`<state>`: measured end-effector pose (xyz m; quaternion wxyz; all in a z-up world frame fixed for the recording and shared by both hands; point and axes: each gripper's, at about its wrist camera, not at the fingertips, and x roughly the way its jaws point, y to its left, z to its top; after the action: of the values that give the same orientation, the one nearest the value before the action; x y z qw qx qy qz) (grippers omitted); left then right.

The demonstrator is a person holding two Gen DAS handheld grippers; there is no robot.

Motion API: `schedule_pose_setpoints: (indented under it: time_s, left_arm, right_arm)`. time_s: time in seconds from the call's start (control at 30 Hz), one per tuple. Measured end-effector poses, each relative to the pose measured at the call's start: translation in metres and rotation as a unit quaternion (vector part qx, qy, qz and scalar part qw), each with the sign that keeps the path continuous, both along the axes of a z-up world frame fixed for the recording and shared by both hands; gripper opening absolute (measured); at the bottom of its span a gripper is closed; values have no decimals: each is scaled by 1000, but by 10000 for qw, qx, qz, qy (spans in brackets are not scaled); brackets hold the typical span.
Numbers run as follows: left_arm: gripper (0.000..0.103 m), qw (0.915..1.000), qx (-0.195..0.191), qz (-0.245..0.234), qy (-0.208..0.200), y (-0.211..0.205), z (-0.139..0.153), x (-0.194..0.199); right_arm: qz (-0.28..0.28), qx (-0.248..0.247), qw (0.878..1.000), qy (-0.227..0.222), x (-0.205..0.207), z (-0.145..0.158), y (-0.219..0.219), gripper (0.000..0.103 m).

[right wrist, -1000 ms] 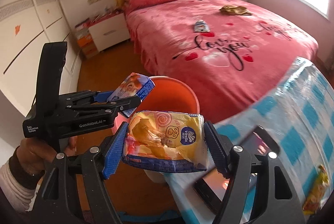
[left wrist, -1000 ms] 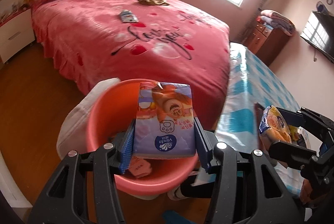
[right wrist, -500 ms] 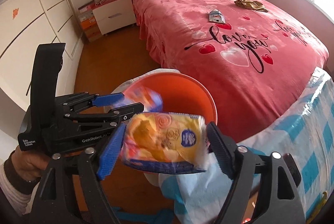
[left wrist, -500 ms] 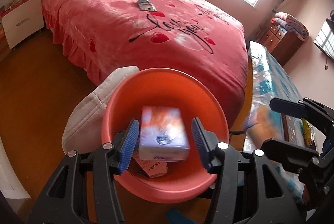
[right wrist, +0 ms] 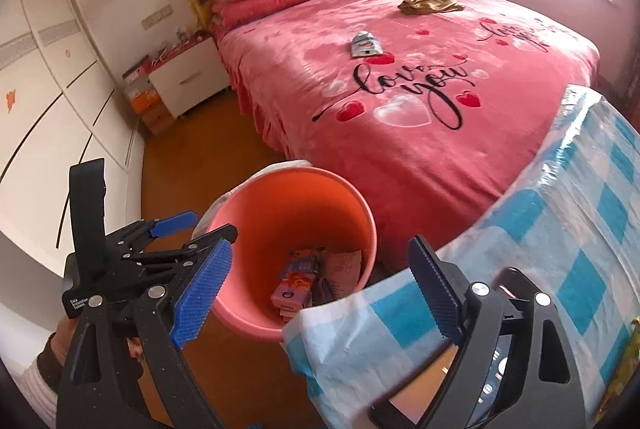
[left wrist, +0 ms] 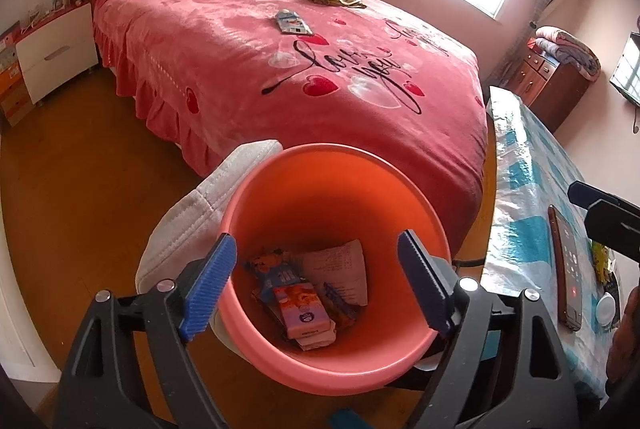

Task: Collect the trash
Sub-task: 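Move both open tools back over the remaining trash on the table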

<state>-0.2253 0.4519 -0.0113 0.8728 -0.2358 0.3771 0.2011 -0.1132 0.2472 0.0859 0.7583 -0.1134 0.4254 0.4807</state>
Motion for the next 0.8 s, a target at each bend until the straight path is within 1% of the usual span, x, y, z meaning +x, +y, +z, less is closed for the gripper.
schedule_pose_setpoints:
  time_s: [0.1,0.17,0.23,0.3,0.53,0.8]
  left_arm:
    - [89,9999,14,-49,-88,-5,7,0]
    - [89,9998,14,-104,-155,-9,12,0]
    - [90,9996,53,-171,-200,-15,17,1]
    - [90,9993,116,-241,-264,-21,23,2]
    - [91,9976,203,-469,-472,-43,40,5]
    - [92,9946,270,-752,-665,-70,57,12]
  right_arm:
    - [-85,64,9999,24,-2,3,-13,90]
    - [-146,101,9998,33,-4,4,-21,90]
    - [-205,129,9997,56,-5,4,-29,94]
    - [-257,157,9995,48,-6,4,-35,94]
    - [-497,372,9981,27,-5,12,-66,94]
    - [-797,552,9952,-133,-8,17,-101,94]
